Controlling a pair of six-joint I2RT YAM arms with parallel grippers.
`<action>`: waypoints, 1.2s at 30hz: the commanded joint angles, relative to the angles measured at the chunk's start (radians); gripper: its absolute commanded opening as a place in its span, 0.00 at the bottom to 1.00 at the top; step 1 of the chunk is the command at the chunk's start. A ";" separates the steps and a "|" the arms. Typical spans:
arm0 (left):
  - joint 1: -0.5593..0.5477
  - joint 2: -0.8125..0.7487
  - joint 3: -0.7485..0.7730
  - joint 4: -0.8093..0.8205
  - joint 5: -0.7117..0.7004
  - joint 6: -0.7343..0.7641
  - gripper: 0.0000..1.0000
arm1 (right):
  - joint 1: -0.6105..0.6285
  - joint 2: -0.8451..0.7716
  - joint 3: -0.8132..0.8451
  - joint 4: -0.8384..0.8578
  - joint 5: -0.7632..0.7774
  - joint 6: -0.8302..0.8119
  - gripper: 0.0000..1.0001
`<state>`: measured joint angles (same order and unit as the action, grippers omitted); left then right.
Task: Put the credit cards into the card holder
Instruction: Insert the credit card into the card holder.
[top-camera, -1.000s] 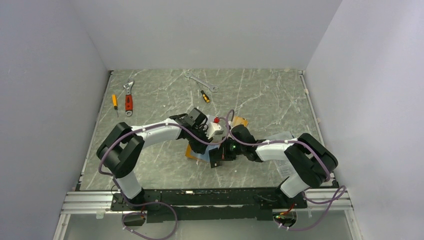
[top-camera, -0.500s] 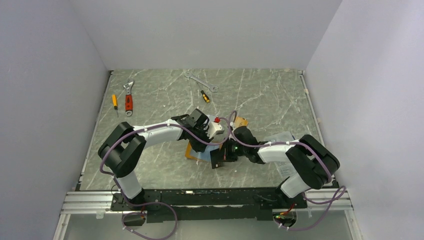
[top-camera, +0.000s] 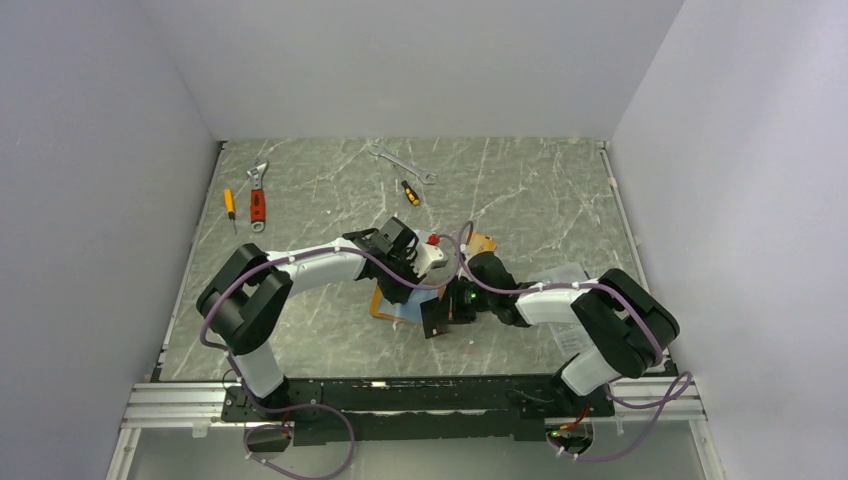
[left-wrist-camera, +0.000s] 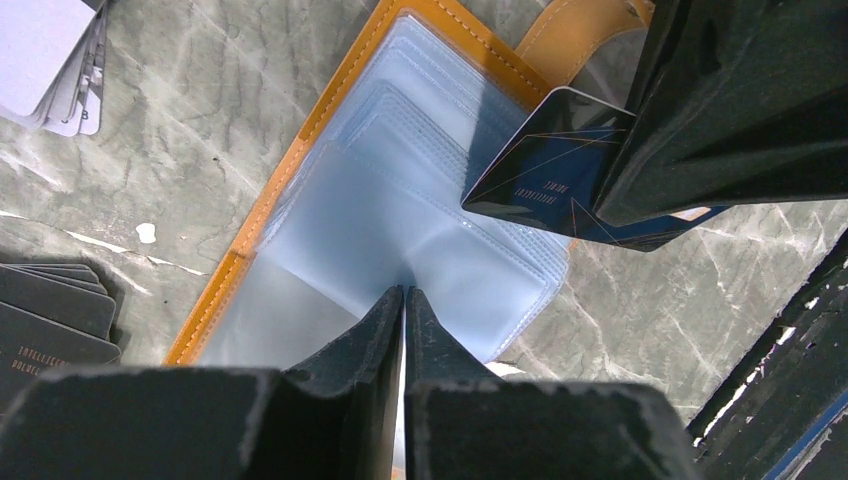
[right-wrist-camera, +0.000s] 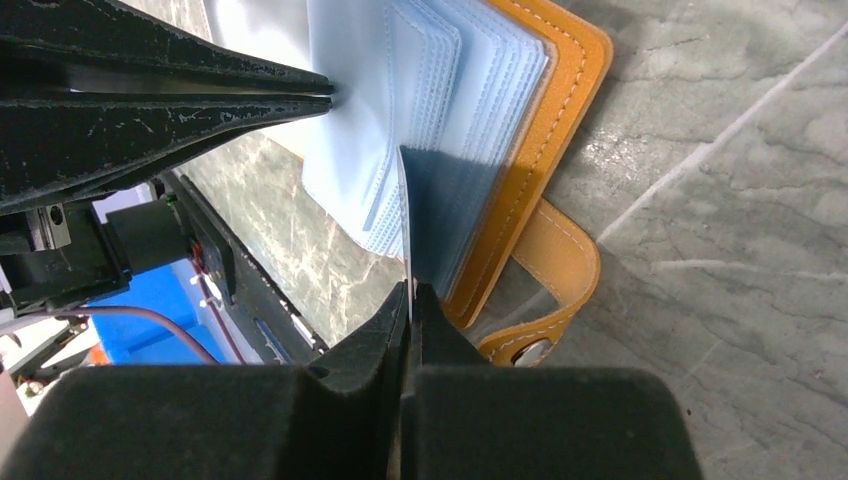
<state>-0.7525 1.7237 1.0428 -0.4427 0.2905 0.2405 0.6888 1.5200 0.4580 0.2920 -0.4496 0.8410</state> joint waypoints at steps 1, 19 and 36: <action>0.001 -0.012 0.006 -0.058 -0.025 -0.013 0.11 | 0.000 0.035 0.033 -0.092 0.047 -0.086 0.00; 0.055 -0.104 0.048 -0.106 0.037 -0.015 0.14 | 0.000 0.065 0.153 -0.123 -0.005 -0.108 0.00; 0.267 -0.219 0.029 -0.169 0.094 -0.037 0.18 | 0.035 0.065 0.299 -0.181 -0.023 -0.108 0.00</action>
<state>-0.5335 1.5459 1.0946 -0.5995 0.3504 0.2203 0.7040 1.5764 0.7048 0.1047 -0.4725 0.7464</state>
